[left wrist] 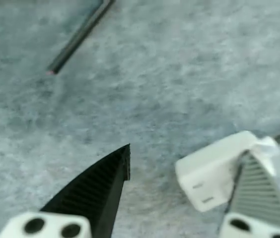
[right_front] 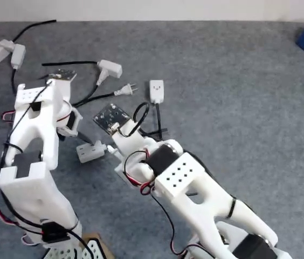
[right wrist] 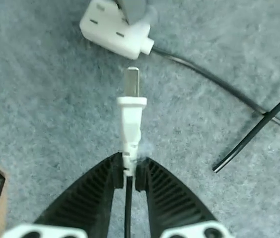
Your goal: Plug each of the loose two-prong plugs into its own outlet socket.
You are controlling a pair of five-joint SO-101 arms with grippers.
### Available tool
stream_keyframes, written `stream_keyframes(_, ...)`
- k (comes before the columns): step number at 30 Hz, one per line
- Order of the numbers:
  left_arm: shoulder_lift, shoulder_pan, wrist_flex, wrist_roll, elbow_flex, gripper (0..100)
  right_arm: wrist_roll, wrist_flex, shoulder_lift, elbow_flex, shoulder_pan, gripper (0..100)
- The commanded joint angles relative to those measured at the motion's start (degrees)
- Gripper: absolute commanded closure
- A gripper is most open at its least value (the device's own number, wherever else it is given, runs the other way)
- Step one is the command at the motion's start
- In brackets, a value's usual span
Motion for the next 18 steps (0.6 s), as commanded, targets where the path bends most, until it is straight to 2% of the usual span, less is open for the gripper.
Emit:
stream_keyframes(1, 0.48, 0.66, -0.26, -1.67, 0.92, 74, 0.79, -0.66, -0.13, -0.66, 0.66, 99.1)
stream_keyframes(6, 0.48, 1.54, 1.93, -2.2, 0.22, 74, 0.97, -0.66, 0.31, -0.31, 0.48, 99.1)
stream_keyframes(14, 0.22, 3.3, 13.1, -2.37, 0.66, 74, 0.97, -2.15, 0.4, -0.04, 0.66, 99.1)
stream_keyframes(18, -2.42, 3.74, 14.68, -2.37, 3.38, 74, 0.97, -2.15, 0.4, -0.04, 0.66, 99.1)
